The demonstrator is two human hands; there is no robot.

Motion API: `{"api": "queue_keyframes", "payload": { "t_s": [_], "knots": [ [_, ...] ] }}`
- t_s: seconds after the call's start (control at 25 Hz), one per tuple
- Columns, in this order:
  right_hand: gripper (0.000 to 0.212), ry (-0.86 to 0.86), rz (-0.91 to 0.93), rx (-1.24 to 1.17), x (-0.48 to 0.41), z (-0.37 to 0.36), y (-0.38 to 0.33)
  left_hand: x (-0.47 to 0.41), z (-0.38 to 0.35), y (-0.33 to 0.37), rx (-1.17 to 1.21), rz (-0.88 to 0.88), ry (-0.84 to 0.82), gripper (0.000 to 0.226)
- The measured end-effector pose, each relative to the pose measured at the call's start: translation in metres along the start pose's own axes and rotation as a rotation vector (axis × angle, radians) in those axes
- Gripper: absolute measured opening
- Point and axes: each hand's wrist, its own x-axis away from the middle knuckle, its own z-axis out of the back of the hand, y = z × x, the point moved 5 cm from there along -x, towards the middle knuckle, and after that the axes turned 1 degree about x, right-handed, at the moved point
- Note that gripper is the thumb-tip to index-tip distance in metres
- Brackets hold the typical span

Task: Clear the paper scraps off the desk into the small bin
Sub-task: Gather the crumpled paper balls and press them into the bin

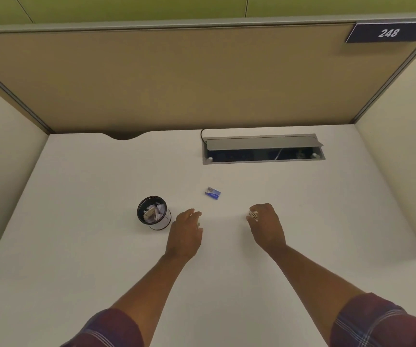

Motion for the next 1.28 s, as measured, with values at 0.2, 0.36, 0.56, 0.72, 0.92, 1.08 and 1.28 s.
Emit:
{"api": "queue_keyframes", "payload": {
  "t_s": [0.2, 0.36, 0.56, 0.72, 0.92, 1.08, 1.28],
  "knots": [
    [0.020, -0.034, -0.059, 0.059, -0.014, 0.000, 0.023, -0.017, -0.020, -0.013, -0.131, 0.125, -0.171, 0.055],
    [0.045, -0.138, -0.065, 0.163, -0.026, -0.006, 0.031, -0.028, -0.022, -0.017, -0.151, 0.088, -0.153, 0.023],
    [0.014, -0.180, -0.039, 0.327, -0.021, -0.017, 0.030, -0.021, -0.024, -0.019, -0.065, 0.152, -0.127, 0.011],
    [0.013, -0.170, -0.067, 0.357, -0.006, -0.023, 0.030, -0.008, -0.024, -0.026, 0.090, 0.218, -0.087, 0.011],
    [0.016, -0.131, -0.032, 0.241, 0.016, -0.035, 0.018, 0.016, -0.019, -0.034, 0.309, 0.312, 0.008, 0.027],
    [0.024, -0.102, 0.042, -0.026, 0.030, -0.048, -0.019, 0.037, 0.004, -0.040, 0.456, 0.328, 0.134, 0.021],
    [0.030, -0.073, 0.208, -0.136, 0.042, -0.064, -0.095, 0.063, 0.060, -0.055, 0.430, 0.267, 0.348, 0.020]
  ]
}}
